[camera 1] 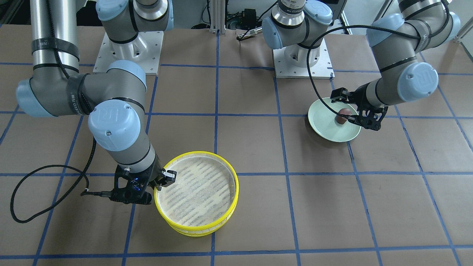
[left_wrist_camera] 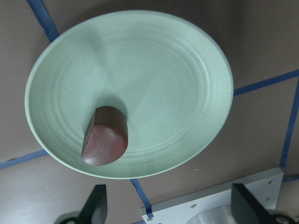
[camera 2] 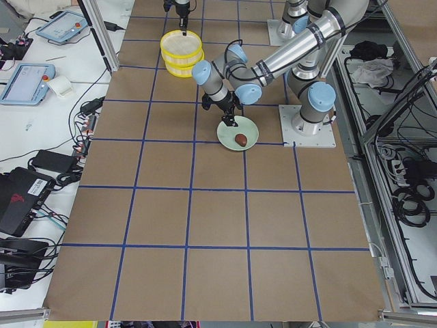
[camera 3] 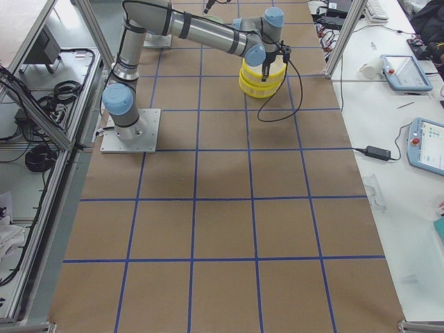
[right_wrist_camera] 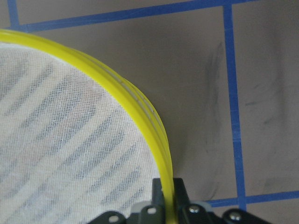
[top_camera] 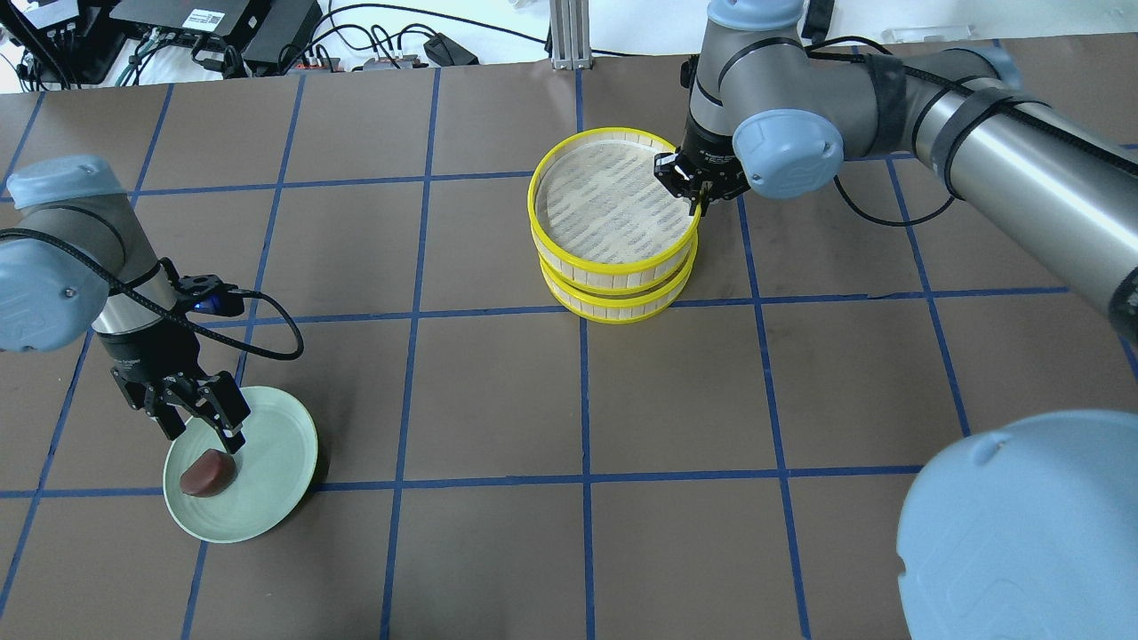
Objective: Place buns in different layers of steamer
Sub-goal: 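Lower the left gripper onto the brown bun on the plate and grasp it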
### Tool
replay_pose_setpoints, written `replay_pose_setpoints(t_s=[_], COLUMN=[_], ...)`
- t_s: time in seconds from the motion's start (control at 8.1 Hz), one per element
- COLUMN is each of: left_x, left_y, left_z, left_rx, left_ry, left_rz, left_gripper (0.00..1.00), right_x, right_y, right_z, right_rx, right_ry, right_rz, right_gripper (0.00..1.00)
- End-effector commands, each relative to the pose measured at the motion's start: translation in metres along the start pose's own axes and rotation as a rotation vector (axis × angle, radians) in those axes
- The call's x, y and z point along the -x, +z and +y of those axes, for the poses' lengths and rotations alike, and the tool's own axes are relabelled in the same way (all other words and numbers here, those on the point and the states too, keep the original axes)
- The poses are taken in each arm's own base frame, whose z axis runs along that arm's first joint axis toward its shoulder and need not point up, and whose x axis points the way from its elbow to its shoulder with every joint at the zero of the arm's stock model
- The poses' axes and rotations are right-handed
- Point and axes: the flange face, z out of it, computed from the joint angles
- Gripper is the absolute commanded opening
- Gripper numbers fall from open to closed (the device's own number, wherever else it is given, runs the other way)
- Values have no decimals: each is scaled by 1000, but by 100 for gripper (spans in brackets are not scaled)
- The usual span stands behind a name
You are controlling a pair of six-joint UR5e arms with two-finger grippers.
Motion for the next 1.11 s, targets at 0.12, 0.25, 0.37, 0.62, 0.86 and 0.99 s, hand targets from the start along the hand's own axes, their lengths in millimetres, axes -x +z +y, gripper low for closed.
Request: replay_pose_setpoints(t_s=[0.12,0.25,0.37,0.62,0.86,0.99], left_x=[31,39,43,45,42,42], left_y=[44,54,60,68,84,86], left_z=[-31,-31,-35,-37,-37,-39], left_rx=[55,71,78,97,115,119], left_ry=[-14,-23,-24,-22,-17,-16], left_rz=[38,54,58,45,51,53], left_gripper=[94,91,90,87,82,82], right_x=[-4,-4,-4,-4,-4,-5], right_y=[3,4,4,6,8,12], right_z=[-1,0,0,0,1,4], right_rx=[4,5,5,11,17,28], right_ry=[-4,-4,0,-1,-1,-1], right_rz=[5,7,7,8,10,12], right_gripper=[0,0,0,0,0,0])
